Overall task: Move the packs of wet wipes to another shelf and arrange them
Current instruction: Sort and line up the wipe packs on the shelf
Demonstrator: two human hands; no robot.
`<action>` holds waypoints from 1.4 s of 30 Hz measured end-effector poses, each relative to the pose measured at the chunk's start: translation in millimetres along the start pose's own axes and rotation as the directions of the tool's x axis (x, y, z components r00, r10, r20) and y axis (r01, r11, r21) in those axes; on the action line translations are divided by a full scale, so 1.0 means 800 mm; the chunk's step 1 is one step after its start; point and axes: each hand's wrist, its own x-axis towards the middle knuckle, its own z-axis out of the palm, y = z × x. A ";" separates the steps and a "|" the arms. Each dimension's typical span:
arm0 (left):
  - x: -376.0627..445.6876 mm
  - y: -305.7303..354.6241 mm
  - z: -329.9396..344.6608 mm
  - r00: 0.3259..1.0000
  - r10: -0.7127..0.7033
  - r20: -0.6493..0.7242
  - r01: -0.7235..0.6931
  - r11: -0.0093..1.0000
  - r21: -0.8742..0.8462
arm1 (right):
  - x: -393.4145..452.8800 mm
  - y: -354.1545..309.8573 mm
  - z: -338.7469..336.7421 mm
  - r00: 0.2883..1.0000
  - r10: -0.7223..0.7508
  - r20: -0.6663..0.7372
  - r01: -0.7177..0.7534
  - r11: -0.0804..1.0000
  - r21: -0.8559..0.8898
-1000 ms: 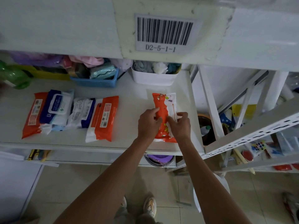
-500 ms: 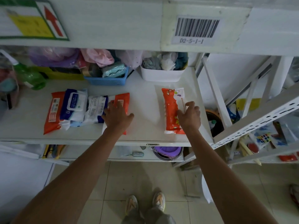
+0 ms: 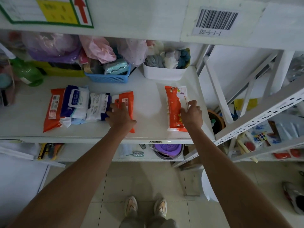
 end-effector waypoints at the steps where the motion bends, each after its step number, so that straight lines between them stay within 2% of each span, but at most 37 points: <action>1: 0.000 -0.001 0.000 1.000 0.006 -0.004 -0.006 1.000 -0.016 | 0.000 0.000 -0.002 1.000 0.008 0.013 -0.008 1.000 0.005; 4: -0.004 0.004 -0.004 0.998 0.005 -0.058 -0.011 0.995 -0.097 | 0.004 0.000 -0.002 1.000 -0.011 -0.009 0.011 0.999 -0.043; 6: -0.011 0.020 -0.013 0.989 0.006 -0.149 -0.028 0.988 -0.150 | 0.005 -0.005 -0.005 0.983 -0.094 -0.155 0.086 0.994 -0.061; 8: -0.023 0.049 -0.023 0.972 0.036 -0.230 -0.088 0.972 -0.220 | 0.002 -0.011 -0.011 0.958 -0.171 -0.230 0.188 0.981 0.054; 9: -0.028 0.068 -0.028 0.964 0.057 -0.259 -0.123 0.961 -0.249 | 0.001 -0.018 -0.015 0.973 -0.170 -0.158 0.199 0.962 0.188; 10: -0.035 0.088 -0.032 0.958 0.079 -0.275 -0.155 0.951 -0.266 | -0.002 -0.027 -0.020 0.988 -0.154 -0.010 0.147 0.922 0.359; 12: -0.053 0.129 -0.035 0.942 0.138 -0.306 -0.225 0.937 -0.269 | -0.007 -0.042 -0.028 0.941 -0.160 0.298 -0.057 0.793 0.606; 13: -0.062 0.148 -0.033 0.930 0.173 -0.325 -0.263 0.930 -0.259 | -0.004 -0.045 -0.030 0.920 -0.172 0.353 -0.113 0.745 0.658; 16: -0.086 0.190 -0.017 0.885 0.251 -0.392 -0.352 0.911 -0.213 | 0.009 -0.037 -0.039 0.944 -0.079 0.320 -0.192 0.658 0.728; 18: -0.092 0.202 -0.002 0.871 0.286 -0.400 -0.412 0.868 -0.276 | 0.022 -0.019 -0.042 0.954 -0.032 0.297 -0.205 0.654 0.728; 19: -0.091 0.204 0.005 0.882 0.278 -0.382 -0.425 0.820 -0.384 | 0.028 -0.010 -0.044 0.954 -0.026 0.298 -0.206 0.665 0.718; 21: -0.089 0.205 0.009 0.949 0.186 -0.255 -0.314 0.647 -0.695 | 0.037 0.004 -0.047 0.946 -0.012 0.325 -0.236 0.663 0.711; 22: -0.085 0.203 0.012 0.978 0.133 -0.164 -0.210 0.566 -0.797 | 0.039 0.009 -0.047 0.942 0.004 0.336 -0.254 0.664 0.703; 23: -0.080 0.199 0.016 0.991 0.092 -0.102 -0.135 0.536 -0.833 | 0.040 0.012 -0.048 0.941 0.019 0.339 -0.261 0.680 0.686; 26: -0.067 0.183 0.032 0.997 0.033 -0.075 -0.078 0.654 -0.753 | 0.045 0.019 -0.031 0.970 0.035 0.240 -0.168 0.809 0.563; 28: -0.068 0.181 0.038 0.998 0.069 0.001 -0.046 0.685 -0.727 | 0.047 0.018 -0.017 0.995 0.025 0.096 -0.056 0.942 0.331; 30: -0.071 0.185 0.038 0.993 0.107 0.049 -0.039 0.691 -0.722 | 0.047 0.015 -0.011 1.000 0.023 0.020 -0.026 0.984 0.177; 34: -0.080 0.194 0.031 0.994 0.074 0.077 0.006 0.680 -0.733 | 0.049 0.026 -0.006 0.992 0.039 0.122 -0.073 0.956 0.283; 37: -0.084 0.195 0.030 0.989 0.123 0.086 -0.022 0.685 -0.728 | 0.052 0.034 -0.007 0.993 0.028 0.118 -0.058 0.965 0.256; 40: -0.105 0.149 0.017 0.997 0.083 0.005 -0.050 0.654 -0.755 | 0.043 0.022 -0.011 0.994 -0.023 0.111 -0.006 0.967 0.254; 42: -0.111 0.109 0.026 0.999 0.028 -0.031 -0.041 0.687 -0.726 | 0.044 0.026 -0.016 0.996 -0.028 0.086 0.012 0.983 0.184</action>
